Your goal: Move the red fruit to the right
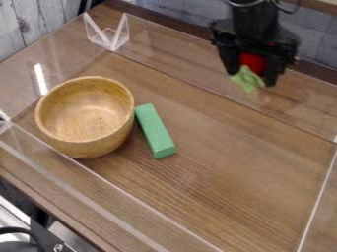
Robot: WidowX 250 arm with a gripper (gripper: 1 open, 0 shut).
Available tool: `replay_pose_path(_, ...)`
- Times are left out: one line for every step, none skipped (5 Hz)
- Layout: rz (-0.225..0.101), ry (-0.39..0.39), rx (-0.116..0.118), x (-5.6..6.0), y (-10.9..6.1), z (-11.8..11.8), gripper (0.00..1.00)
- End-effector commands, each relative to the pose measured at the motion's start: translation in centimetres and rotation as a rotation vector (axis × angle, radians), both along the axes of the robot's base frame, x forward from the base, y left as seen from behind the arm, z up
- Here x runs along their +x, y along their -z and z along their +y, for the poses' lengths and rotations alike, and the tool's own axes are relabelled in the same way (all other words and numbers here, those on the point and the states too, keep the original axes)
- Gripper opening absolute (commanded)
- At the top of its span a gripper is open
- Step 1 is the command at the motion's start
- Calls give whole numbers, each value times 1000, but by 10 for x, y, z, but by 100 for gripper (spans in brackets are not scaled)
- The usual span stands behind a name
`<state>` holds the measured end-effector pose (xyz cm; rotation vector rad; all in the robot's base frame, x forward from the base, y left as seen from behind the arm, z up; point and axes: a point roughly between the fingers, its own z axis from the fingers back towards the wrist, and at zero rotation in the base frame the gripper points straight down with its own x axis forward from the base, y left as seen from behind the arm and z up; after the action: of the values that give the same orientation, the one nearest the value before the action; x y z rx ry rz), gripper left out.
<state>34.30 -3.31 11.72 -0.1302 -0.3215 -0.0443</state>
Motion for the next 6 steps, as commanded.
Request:
replay_pose_path(-75,78,11,19,-8,25,0)
replay_pose_path(-77,155,19,30,8,32,0)
replay_pose_path(-74,158,20,34,28,30,0)
replay_pose_path(-71,145,22,31,42,28,0)
replay_pose_path(-75,91,20,29,38,38,100)
replay_pose_path(-81,62,19,29,32,48,100)
